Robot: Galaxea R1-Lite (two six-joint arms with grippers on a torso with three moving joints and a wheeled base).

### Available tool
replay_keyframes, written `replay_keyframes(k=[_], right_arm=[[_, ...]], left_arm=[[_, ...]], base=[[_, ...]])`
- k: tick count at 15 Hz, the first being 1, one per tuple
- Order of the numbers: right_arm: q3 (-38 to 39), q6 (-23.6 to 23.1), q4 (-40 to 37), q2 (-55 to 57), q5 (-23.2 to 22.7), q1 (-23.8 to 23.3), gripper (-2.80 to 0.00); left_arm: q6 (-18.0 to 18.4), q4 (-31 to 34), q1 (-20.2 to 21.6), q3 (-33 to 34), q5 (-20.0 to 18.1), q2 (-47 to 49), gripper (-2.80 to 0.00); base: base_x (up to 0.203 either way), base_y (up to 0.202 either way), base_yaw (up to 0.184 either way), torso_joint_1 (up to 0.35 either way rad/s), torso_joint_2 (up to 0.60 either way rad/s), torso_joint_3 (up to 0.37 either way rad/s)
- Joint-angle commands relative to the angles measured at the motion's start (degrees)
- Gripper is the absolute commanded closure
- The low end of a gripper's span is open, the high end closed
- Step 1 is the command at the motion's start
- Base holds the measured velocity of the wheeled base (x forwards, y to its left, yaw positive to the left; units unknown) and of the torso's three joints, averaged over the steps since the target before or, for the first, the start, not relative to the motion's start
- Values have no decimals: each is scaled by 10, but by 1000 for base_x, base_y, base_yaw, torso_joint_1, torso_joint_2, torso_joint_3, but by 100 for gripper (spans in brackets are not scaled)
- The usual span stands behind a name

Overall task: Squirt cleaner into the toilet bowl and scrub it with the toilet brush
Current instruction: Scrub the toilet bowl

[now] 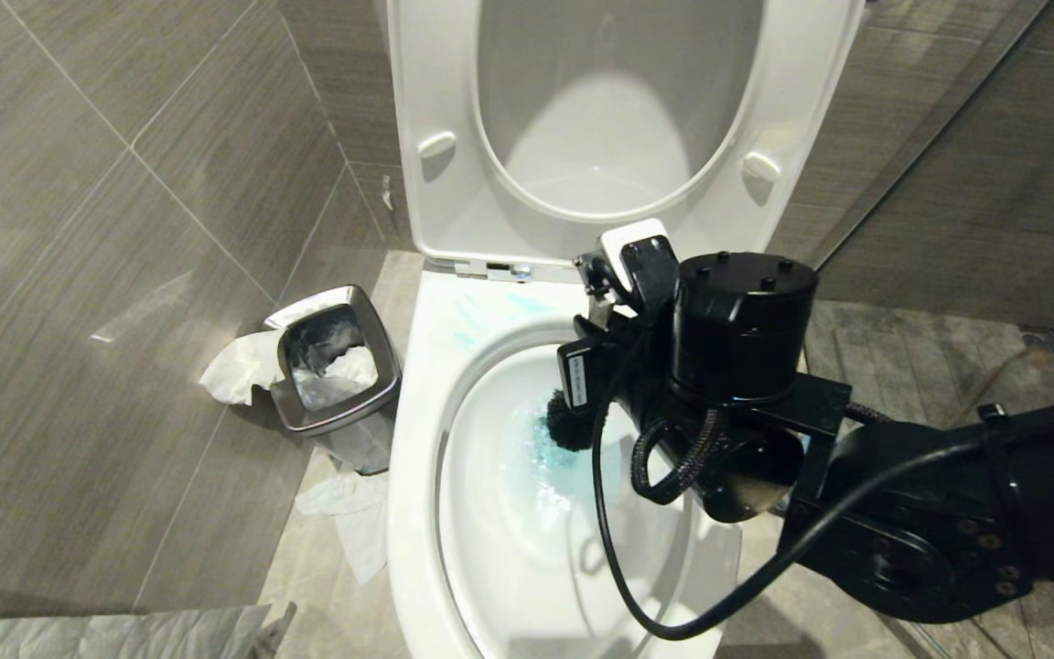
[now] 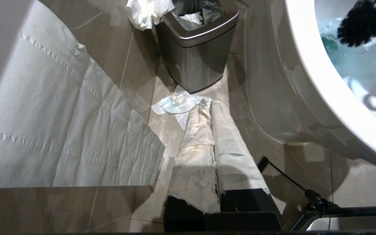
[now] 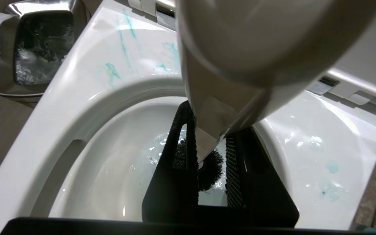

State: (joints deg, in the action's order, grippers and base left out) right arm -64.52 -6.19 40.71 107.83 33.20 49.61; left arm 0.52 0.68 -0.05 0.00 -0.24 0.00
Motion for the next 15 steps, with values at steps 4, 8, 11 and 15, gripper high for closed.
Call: replay_keyframes(k=[4,8,11,15], right_arm=[[-1,0,-52,-80,16,33,0],[0,0,-62,-91,21,37,0],[0,0,-62,-91,21,40,0],[-2,0,-62,-91,21,40,0]], left_arm=[[-5,0,0,1,1,0,0],[-5,0,0,1,1,0,0],[-5,0,0,1,1,0,0],[-5,0,0,1,1,0,0]], base=[[0,0,0,0,0,0],[0,0,0,0,0,0],[0,0,0,1,1,23],[0,0,0,4,1,170]])
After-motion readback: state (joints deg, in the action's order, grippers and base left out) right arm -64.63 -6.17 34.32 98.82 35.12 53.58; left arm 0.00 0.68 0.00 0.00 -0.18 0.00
